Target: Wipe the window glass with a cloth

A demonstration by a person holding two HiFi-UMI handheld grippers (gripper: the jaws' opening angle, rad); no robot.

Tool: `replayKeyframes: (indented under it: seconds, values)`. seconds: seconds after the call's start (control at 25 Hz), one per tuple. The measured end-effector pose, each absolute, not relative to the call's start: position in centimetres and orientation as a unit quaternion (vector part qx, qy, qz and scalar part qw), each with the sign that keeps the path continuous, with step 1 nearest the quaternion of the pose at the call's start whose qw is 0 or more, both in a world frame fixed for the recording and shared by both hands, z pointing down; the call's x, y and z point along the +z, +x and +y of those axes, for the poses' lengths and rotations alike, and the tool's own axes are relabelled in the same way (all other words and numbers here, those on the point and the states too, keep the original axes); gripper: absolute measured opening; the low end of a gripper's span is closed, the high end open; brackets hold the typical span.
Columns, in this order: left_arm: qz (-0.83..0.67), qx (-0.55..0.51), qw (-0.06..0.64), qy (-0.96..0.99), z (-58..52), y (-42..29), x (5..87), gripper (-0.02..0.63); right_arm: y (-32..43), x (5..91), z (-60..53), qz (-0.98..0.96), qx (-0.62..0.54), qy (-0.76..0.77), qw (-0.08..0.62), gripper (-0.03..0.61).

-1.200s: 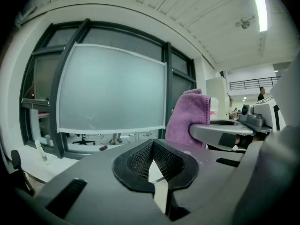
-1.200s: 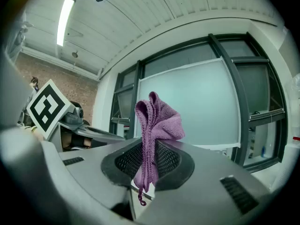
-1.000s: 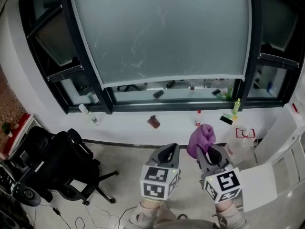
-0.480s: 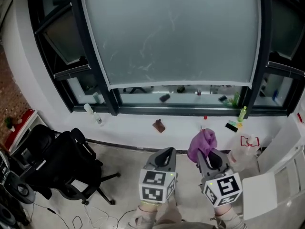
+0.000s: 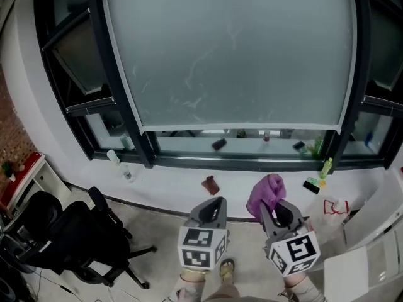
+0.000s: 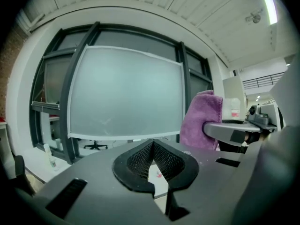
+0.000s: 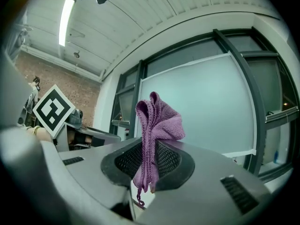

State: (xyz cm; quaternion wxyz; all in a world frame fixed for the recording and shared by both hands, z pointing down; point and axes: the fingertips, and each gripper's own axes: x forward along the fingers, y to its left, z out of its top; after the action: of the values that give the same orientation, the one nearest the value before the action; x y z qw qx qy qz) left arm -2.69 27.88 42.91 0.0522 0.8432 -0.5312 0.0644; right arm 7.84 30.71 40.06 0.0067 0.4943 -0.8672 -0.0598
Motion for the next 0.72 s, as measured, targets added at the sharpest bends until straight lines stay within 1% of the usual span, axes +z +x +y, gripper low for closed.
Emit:
replayKeyframes:
  seconds: [0.32,0.72]
  values:
    - [-0.525,0.075,0.051,0.846,17.1,-4.5,42.2,0.005,5.3,38.9,19.4,-0.870,-0.062,0.489,0.005,0.055]
    - [-0.521,0.074,0.042,0.850,5.2,-7.4,41.0,0.005,2.7,37.9,7.9,-0.869,-0.065,0.490,-0.003,0.055]
